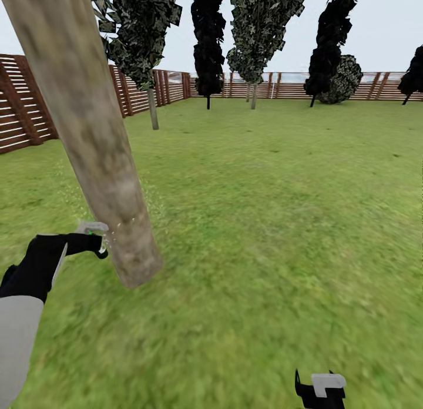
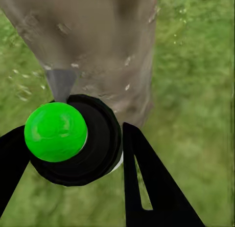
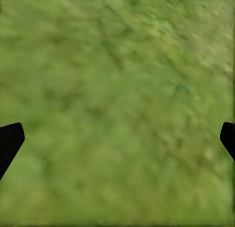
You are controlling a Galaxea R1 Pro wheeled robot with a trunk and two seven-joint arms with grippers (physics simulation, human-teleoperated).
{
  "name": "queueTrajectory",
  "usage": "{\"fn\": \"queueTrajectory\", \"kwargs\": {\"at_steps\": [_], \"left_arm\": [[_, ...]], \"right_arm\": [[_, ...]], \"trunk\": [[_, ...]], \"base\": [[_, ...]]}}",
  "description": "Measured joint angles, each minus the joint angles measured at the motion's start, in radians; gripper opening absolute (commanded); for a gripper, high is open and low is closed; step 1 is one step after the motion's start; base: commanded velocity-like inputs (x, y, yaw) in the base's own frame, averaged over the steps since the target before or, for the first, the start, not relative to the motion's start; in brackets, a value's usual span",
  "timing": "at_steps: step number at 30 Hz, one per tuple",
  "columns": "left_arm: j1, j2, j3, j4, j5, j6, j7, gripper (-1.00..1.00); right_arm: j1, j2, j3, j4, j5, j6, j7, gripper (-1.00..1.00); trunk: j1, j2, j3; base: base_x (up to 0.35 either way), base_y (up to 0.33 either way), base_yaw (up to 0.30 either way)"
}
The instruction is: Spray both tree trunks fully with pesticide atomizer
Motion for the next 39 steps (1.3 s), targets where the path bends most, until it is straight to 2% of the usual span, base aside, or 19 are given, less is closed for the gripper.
{"fn": "queueTrajectory", "kwargs": {"at_steps": [1, 3, 5, 6, 7, 8, 11, 13, 26, 28, 31, 33, 36, 39], "left_arm": [[-0.001, -0.005, -0.004, -0.015, -0.003, 0.012, 0.000, -1.00], [-0.023, -0.002, -0.008, -0.079, -0.007, 0.087, -0.001, -1.00], [-0.087, 0.005, -0.008, -0.096, -0.010, 0.115, -0.004, -1.00], [-0.113, 0.011, -0.008, -0.097, -0.020, 0.151, -0.005, -1.00], [-0.126, 0.028, -0.007, -0.100, -0.012, 0.194, -0.008, -1.00], [-0.130, 0.062, -0.008, -0.101, -0.012, 0.211, -0.035, -1.00], [-0.118, 0.076, -0.011, -0.141, -0.005, 0.216, -0.121, -1.00], [-0.118, 0.075, -0.011, -0.167, -0.006, 0.225, -0.132, -1.00], [-0.114, 0.083, -0.006, -0.177, -0.017, 0.226, -0.130, -1.00], [-0.114, 0.084, -0.001, -0.176, -0.048, 0.226, -0.129, -1.00], [-0.114, 0.085, 0.002, -0.177, -0.065, 0.227, -0.129, -1.00], [-0.114, 0.102, 0.002, -0.177, -0.080, 0.225, -0.128, -1.00], [-0.113, 0.111, 0.002, -0.176, -0.078, 0.227, -0.128, -1.00], [-0.109, 0.107, -0.006, -0.163, -0.078, 0.227, -0.125, -1.00]], "right_arm": [[0.000, 0.000, 0.000, 0.000, 0.000, 0.000, 0.000, 1.00], [0.000, 0.000, 0.001, 0.000, 0.000, 0.000, 0.000, 1.00], [0.000, 0.000, 0.001, 0.000, 0.000, 0.000, 0.000, 1.00], [0.000, 0.000, 0.001, 0.000, 0.000, 0.000, 0.000, 1.00], [0.000, 0.000, 0.001, 0.000, 0.000, 0.000, 0.000, 1.00], [0.000, 0.000, 0.001, 0.000, 0.000, 0.000, 0.000, 1.00], [0.000, 0.000, 0.001, 0.000, 0.000, 0.000, 0.000, 1.00], [0.000, 0.000, 0.000, 0.000, 0.000, 0.000, 0.000, 1.00], [0.000, 0.000, 0.000, -0.001, 0.000, 0.000, 0.000, 1.00], [0.000, 0.000, 0.001, -0.001, 0.000, 0.000, 0.000, 1.00], [0.000, 0.001, 0.001, 0.000, 0.000, 0.000, 0.000, 1.00], [0.000, 0.002, 0.001, 0.000, 0.000, 0.000, 0.000, 1.00], [0.000, 0.002, 0.001, 0.000, 0.000, 0.000, 0.000, 1.00], [0.000, 0.002, 0.001, 0.000, 0.000, 0.000, 0.000, 1.00]], "trunk": [[0.000, 0.000, 0.000], [0.000, 0.000, 0.000], [0.000, 0.000, 0.000], [0.000, 0.000, 0.000], [0.000, 0.000, 0.000], [0.000, 0.000, 0.000], [0.000, 0.000, 0.000], [0.000, 0.000, 0.000], [0.000, 0.000, 0.000], [0.000, 0.000, 0.000], [0.000, 0.000, 0.000], [0.000, 0.000, 0.000], [0.000, 0.000, 0.000], [0.000, 0.000, 0.000]], "base": [[-0.020, 0.000, 0.000], [-0.005, 0.000, 0.000], [-0.001, 0.000, 0.000], [0.000, 0.000, 0.000], [0.000, 0.000, 0.000], [0.000, 0.000, 0.000], [0.040, -0.124, 0.000], [0.066, -0.251, 0.000], [0.071, -0.261, 0.000], [0.167, -0.236, 0.003], [0.052, -0.262, 0.217], [-0.064, -0.272, 0.273], [-0.084, -0.273, 0.277], [-0.009, -0.274, 0.278]]}}
